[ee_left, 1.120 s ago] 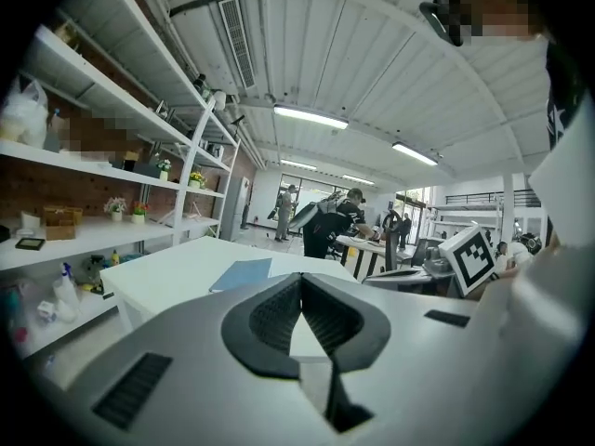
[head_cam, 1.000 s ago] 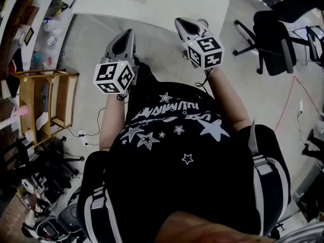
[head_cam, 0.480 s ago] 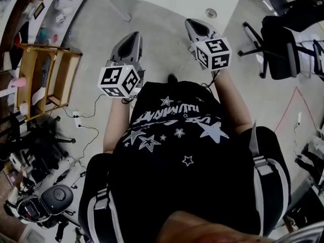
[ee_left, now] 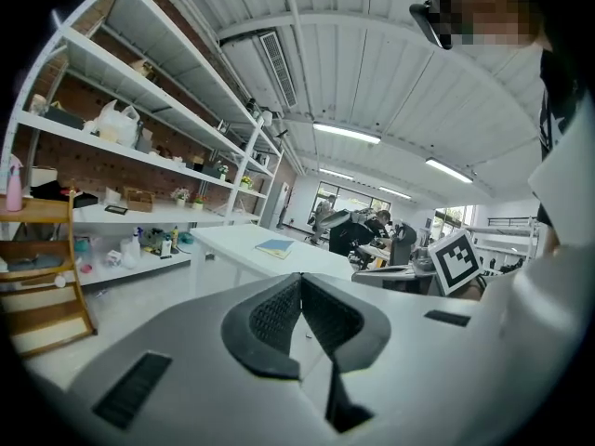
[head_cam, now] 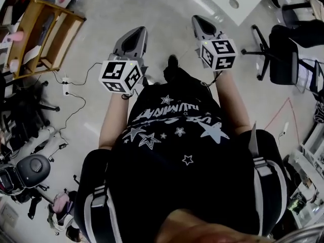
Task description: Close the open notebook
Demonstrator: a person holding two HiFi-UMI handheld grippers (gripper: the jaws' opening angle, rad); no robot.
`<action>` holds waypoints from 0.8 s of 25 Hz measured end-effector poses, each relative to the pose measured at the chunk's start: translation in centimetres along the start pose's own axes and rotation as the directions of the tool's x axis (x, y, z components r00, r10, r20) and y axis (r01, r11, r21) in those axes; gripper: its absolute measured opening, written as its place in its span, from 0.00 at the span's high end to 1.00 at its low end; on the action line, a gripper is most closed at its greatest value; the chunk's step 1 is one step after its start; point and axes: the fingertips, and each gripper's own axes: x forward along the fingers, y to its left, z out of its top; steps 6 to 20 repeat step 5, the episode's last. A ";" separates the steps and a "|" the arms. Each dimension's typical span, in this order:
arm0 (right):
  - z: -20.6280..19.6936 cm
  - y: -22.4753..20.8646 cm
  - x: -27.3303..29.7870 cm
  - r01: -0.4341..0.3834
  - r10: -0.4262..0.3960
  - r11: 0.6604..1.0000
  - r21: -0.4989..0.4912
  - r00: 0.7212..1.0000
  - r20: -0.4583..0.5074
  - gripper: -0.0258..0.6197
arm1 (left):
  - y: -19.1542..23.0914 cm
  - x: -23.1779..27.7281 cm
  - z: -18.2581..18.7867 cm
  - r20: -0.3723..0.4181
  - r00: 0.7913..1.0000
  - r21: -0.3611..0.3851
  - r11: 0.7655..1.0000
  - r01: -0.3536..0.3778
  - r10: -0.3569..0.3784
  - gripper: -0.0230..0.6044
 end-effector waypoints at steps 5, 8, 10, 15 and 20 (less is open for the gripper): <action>-0.5 6.4 -1.6 -0.047 0.048 0.999 -0.019 0.999 0.020 0.95 | 0.8 -5.9 -1.6 0.003 1.000 -0.024 0.999 -0.030 0.030 0.94; -0.5 6.4 -1.6 -0.047 0.048 0.999 -0.019 0.999 0.020 0.95 | 0.8 -5.9 -1.6 0.003 1.000 -0.024 0.999 -0.030 0.030 0.94; -0.5 6.4 -1.6 -0.047 0.048 0.999 -0.019 0.999 0.020 0.95 | 0.8 -5.9 -1.6 0.003 1.000 -0.024 0.999 -0.030 0.030 0.94; -0.5 6.4 -1.6 -0.047 0.048 0.999 -0.019 0.999 0.020 0.95 | 0.8 -5.9 -1.6 0.003 1.000 -0.024 0.999 -0.030 0.030 0.94; -0.5 6.4 -1.6 -0.047 0.048 0.999 -0.019 0.999 0.020 0.95 | 0.8 -5.9 -1.6 0.003 1.000 -0.024 0.999 -0.030 0.030 0.94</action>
